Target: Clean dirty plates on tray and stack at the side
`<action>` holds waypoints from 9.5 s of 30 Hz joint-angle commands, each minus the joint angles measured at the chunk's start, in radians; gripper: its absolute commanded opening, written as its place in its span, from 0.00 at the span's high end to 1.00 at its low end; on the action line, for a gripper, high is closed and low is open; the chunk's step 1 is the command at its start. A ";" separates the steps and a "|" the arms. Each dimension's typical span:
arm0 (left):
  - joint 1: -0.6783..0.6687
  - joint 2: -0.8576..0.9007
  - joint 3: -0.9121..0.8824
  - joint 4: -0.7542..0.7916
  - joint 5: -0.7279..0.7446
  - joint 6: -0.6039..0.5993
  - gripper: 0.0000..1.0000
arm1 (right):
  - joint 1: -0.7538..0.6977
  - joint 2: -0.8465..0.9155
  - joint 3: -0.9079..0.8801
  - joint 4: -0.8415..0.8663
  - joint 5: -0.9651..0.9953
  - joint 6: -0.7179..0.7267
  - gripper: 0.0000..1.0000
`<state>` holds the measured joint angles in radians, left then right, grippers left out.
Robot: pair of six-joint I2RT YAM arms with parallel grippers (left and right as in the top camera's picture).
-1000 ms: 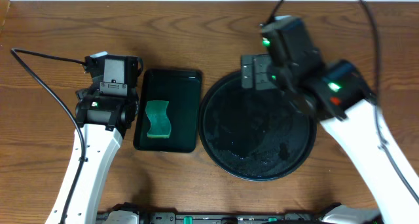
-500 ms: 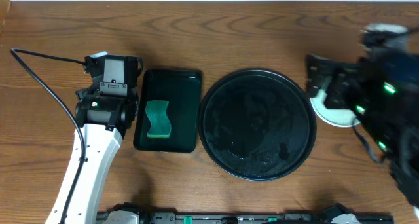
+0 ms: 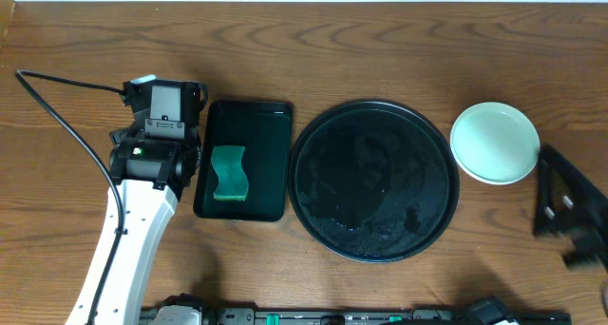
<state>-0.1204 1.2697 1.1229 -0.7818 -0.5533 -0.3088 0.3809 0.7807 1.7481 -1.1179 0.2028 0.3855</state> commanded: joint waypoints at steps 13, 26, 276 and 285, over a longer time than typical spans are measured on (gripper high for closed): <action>0.002 -0.002 0.019 -0.002 -0.019 0.009 0.20 | -0.121 -0.240 0.005 -0.002 0.006 -0.009 0.01; 0.002 -0.002 0.019 -0.002 -0.019 0.009 0.20 | -0.153 -0.415 0.005 -0.001 0.006 -0.008 0.01; 0.005 -1.263 -0.267 -0.037 0.048 -0.018 0.20 | -0.284 -0.775 -1.743 1.046 -0.182 -0.350 0.01; 0.008 -1.267 -0.332 0.045 0.048 -0.123 0.20 | -0.284 -0.775 -1.743 1.045 -0.182 -0.350 0.01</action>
<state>-0.1177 0.0040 0.8070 -0.7731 -0.5026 -0.3683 0.1040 0.0120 0.0063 -0.0681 0.0280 0.0475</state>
